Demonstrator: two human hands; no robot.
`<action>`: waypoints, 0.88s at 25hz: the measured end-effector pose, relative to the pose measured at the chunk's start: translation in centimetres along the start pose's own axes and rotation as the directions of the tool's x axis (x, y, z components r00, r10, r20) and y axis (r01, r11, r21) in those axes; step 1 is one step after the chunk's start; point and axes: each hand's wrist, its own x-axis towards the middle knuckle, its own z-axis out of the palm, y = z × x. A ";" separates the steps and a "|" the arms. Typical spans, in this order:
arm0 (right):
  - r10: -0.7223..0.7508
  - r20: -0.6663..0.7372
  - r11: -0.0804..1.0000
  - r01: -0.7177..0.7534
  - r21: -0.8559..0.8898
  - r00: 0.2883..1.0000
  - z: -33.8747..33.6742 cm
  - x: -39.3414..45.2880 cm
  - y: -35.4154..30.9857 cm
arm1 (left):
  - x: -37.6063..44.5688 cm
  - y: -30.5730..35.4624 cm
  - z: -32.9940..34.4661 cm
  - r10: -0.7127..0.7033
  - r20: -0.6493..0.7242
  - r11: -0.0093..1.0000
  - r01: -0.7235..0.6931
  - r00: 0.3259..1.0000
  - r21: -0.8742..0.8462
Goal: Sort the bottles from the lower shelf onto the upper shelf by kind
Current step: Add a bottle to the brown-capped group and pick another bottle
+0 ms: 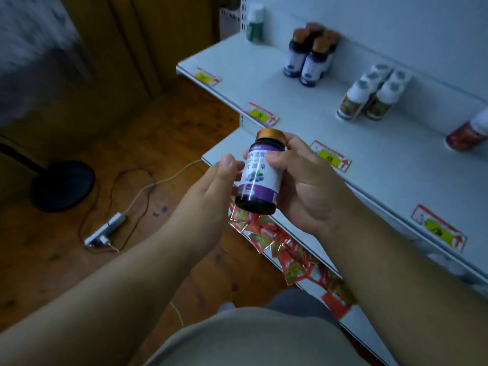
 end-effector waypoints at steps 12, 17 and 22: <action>-0.194 -0.311 0.948 0.096 -0.304 0.930 -2.8 10.3 -10.2 | 14.3 7.4 2.4 0.163 0.106 0.968 -0.180 0.981 0.177; -0.348 -0.435 0.863 0.102 -0.495 0.831 -5.3 16.1 -10.9 | 22.1 9.1 1.2 0.233 0.275 0.825 -0.339 0.933 0.452; -0.495 -0.539 0.661 -0.107 -0.743 0.681 -5.4 22.3 -10.3 | 31.9 8.1 -1.9 0.253 0.501 0.558 -0.548 0.828 0.623</action>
